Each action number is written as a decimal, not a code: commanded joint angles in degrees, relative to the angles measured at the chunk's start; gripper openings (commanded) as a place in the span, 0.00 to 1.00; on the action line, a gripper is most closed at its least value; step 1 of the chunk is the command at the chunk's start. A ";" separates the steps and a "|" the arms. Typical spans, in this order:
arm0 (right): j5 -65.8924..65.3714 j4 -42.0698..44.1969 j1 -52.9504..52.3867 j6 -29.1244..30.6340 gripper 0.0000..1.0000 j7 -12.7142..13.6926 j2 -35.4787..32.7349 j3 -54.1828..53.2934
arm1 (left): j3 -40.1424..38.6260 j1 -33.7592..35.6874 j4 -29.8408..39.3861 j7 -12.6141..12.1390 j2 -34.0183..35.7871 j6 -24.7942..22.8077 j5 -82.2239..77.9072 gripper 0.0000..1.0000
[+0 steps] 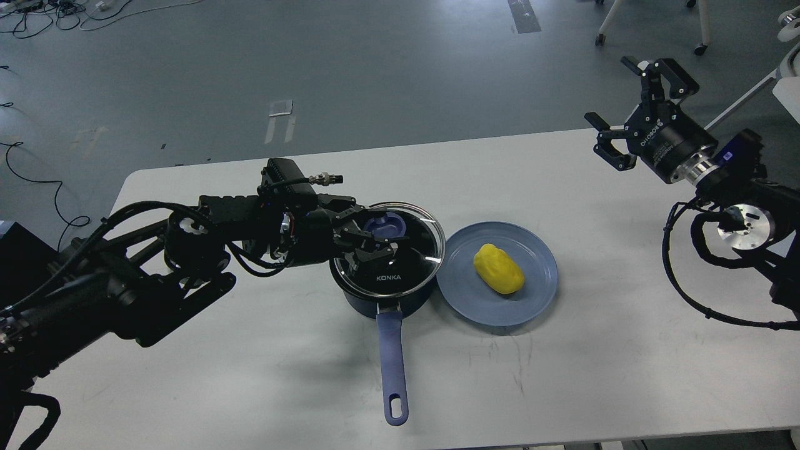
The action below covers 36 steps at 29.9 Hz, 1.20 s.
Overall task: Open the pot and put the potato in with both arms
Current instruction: 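Lift the lid off the saucepan and set it down beside it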
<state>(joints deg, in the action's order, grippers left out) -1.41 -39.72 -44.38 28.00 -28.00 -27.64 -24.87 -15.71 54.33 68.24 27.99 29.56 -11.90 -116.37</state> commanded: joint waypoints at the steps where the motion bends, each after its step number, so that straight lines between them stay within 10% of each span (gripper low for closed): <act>1: 0.00 0.00 0.00 0.00 1.00 0.00 -0.05 0.00 | -0.03 2.00 0.58 0.01 2.50 0.03 2.02 0.40; 18: 0.00 0.00 -0.09 0.00 1.00 0.00 -0.05 -0.09 | 2.52 -5.62 2.51 0.01 25.10 10.05 5.19 0.42; 36: 0.00 0.26 0.00 0.00 1.00 0.00 0.04 0.00 | 1.29 -14.52 -9.78 0.01 16.50 14.98 4.93 0.44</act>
<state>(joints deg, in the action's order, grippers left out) -1.41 -39.54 -44.38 28.00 -28.00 -27.63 -24.87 -14.47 40.03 60.64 28.00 47.22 3.01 -111.37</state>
